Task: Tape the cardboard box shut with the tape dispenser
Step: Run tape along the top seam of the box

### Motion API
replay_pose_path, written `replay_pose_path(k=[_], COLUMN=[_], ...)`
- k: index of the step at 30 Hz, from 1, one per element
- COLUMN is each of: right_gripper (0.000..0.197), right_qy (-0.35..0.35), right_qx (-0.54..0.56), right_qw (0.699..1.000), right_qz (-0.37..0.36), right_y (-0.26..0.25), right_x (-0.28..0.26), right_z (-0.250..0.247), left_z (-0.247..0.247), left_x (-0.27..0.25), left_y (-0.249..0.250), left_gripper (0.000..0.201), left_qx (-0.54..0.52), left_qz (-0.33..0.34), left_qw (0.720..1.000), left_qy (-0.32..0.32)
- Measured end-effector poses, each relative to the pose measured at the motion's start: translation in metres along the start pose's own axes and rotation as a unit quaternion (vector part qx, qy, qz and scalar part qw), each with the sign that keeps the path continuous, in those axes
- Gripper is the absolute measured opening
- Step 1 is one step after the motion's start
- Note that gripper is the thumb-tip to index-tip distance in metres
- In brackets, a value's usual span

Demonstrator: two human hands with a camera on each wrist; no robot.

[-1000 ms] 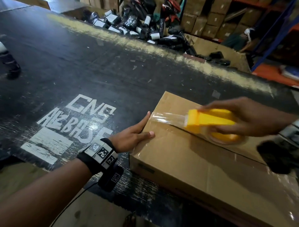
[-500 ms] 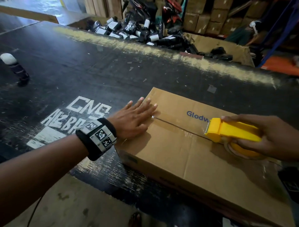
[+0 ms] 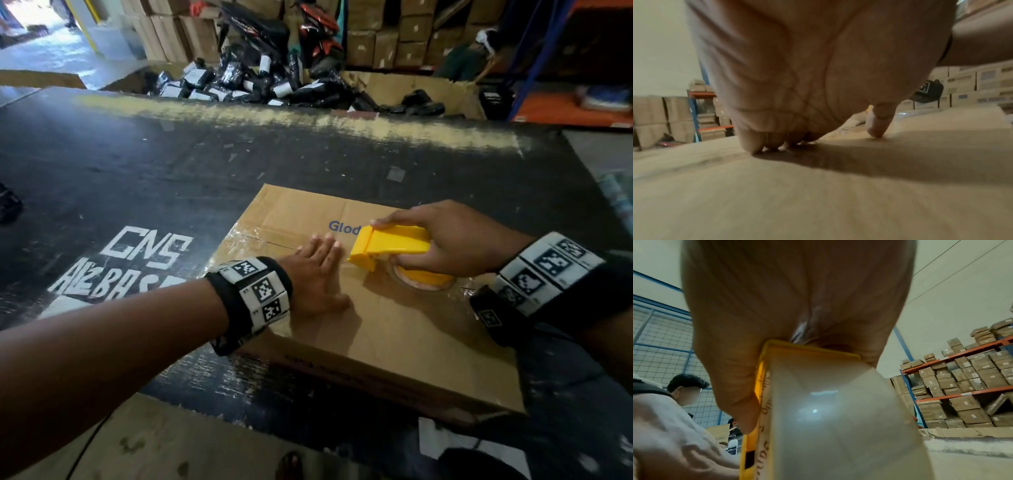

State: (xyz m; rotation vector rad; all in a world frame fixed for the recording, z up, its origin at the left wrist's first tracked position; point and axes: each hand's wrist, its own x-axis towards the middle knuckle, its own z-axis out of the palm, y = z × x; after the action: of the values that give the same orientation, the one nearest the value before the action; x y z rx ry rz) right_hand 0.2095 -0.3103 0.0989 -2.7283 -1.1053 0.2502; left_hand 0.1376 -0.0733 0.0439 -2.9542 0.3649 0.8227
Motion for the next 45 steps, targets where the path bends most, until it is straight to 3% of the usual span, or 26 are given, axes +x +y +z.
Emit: replay_pose_path(k=[6,10,13,17,21,25,28,32,34,38,42,45], right_gripper=[0.071,0.069,0.07,0.072,0.072,0.073,0.071,0.067,0.062,0.059,0.059,0.069], right_qy=[-0.004,0.017,0.019,-0.005,0.0,-0.032,-0.047,-0.062,-0.075,-0.181,-0.077,0.05], right_qx=[0.047,0.059,0.074,0.066,0.067,0.048,0.044,0.037,0.039,-0.042,0.064,0.107], right_qw=[0.998,0.998,0.996,0.996,0.997,0.998,0.997,0.995,0.992,0.963,0.966,0.962], right_qz=[-0.031,0.002,0.042,0.058,0.041,0.034,0.05,0.068,0.095,0.194,0.238,0.245], right_y=[0.035,0.103,0.132,0.155,0.166,0.173,0.175,0.168,0.166,0.183,0.199,0.186], right_x=[-0.053,-0.139,-0.185,-0.204,-0.203,-0.19,-0.187,-0.182,-0.175,-0.195,-0.228,-0.244], right_z=[-0.015,-0.034,-0.037,-0.016,0.011,0.026,0.029,0.019,0.014,0.045,0.056,0.057], left_z=[0.006,0.006,0.003,0.003,0.0,-0.006,-0.013,-0.03,-0.037,-0.035,-0.034,-0.045], left_x=[0.001,0.002,0.003,0.003,0.002,-0.003,-0.006,0.009,0.019,0.028,0.028,0.036], left_y=[0.003,0.001,0.002,0.007,0.01,0.04,0.085,0.168,0.198,0.214,0.216,0.22], left_gripper=[0.109,0.142,0.149,0.141,0.15,0.108,0.11,0.093,0.09,0.09,0.09,0.08], left_qx=[0.015,0.022,0.028,0.045,0.076,0.026,0.005,0.018,0.027,0.058,0.085,0.062], left_qz=[-0.007,0.003,0.002,-0.009,-0.024,-0.046,0.059,0.215,0.232,0.212,0.206,0.209], left_qw=[1.0,1.0,1.0,0.999,0.996,0.998,0.998,0.976,0.972,0.975,0.974,0.968], left_qy=[0.01,0.001,-0.013,-0.017,-0.028,-0.02,-0.025,0.005,0.01,0.016,0.046,0.123])
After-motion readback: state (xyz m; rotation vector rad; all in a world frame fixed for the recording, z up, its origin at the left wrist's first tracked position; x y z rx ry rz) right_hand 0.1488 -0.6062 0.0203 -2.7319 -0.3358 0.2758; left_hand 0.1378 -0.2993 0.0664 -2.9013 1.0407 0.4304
